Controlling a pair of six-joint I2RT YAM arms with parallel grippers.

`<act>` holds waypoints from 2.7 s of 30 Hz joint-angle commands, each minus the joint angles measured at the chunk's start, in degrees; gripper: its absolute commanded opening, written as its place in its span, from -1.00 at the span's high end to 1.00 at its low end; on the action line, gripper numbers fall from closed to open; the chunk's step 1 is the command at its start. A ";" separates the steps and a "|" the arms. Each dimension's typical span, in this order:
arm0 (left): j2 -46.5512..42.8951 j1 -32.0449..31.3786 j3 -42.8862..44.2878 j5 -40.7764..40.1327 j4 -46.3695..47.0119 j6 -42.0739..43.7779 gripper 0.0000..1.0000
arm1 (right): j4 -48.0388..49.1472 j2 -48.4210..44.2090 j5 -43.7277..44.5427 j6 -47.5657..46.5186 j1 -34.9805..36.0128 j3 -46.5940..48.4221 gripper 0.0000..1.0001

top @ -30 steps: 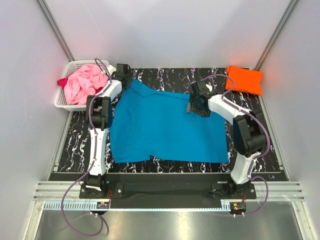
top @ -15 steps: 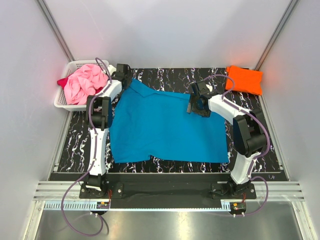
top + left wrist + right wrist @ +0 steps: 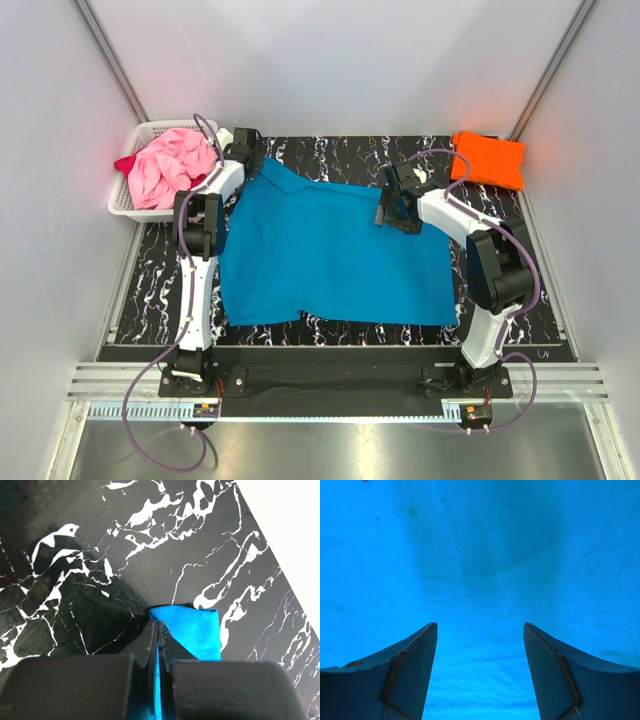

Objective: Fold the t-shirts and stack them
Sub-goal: Flatten the tshirt out

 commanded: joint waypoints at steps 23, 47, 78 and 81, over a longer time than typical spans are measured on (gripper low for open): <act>-14.99 -0.73 -12.02 0.48 12.54 9.08 1.00 | -0.02 0.15 4.04 3.18 -7.63 1.49 -0.58; -23.35 -1.52 -20.20 3.20 10.70 12.51 1.00 | -0.90 17.82 3.26 2.56 -19.32 22.31 -0.52; -23.17 -1.52 -19.50 4.70 9.03 12.33 1.00 | -0.46 21.07 5.01 0.45 -20.38 24.87 0.03; -23.26 -1.52 -19.76 4.61 8.94 12.42 1.00 | -0.29 21.16 5.10 0.54 -20.55 24.52 0.03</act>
